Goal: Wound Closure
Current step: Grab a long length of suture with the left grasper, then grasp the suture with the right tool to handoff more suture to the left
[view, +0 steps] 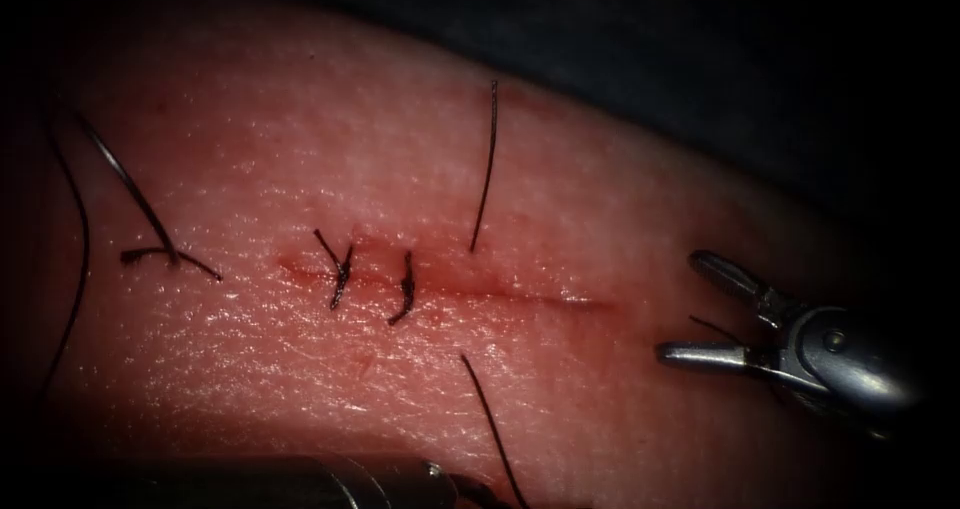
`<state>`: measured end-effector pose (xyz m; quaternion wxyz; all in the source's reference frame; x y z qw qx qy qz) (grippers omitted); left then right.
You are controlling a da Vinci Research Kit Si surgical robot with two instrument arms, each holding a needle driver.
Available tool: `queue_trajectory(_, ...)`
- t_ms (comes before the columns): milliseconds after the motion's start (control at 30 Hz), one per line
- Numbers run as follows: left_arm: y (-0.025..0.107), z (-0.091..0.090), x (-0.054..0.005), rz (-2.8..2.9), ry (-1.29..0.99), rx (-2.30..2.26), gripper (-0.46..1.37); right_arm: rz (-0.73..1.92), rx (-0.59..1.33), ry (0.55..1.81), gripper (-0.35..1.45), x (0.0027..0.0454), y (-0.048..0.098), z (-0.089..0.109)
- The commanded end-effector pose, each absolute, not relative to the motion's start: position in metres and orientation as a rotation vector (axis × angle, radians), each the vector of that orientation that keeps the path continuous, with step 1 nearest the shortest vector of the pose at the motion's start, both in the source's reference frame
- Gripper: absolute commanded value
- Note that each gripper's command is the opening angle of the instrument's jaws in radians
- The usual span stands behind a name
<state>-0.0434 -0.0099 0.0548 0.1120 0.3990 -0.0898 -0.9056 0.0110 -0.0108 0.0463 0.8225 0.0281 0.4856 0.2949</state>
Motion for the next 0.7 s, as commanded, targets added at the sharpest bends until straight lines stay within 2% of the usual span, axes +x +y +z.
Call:
queue_trajectory(33, -0.0098, 0.0549, -0.0433, -2.647, -0.245, 1.176, -0.35, 0.612, 0.062, 1.039, 1.19, 0.0110, -0.0107, 0.0463)
queue_trajectory(433, -0.0066, 0.0543, -0.0416, -2.540, -0.213, 1.224, -0.35, 0.326, 0.027, 1.126, 1.12, 0.0124, -0.0094, 0.0481)
queue_trajectory(700, -0.0036, 0.0537, -0.0403, -2.499, -0.205, 1.259, -0.35, 0.154, -0.002, 1.191, 1.13, 0.0161, -0.0097, 0.0503)
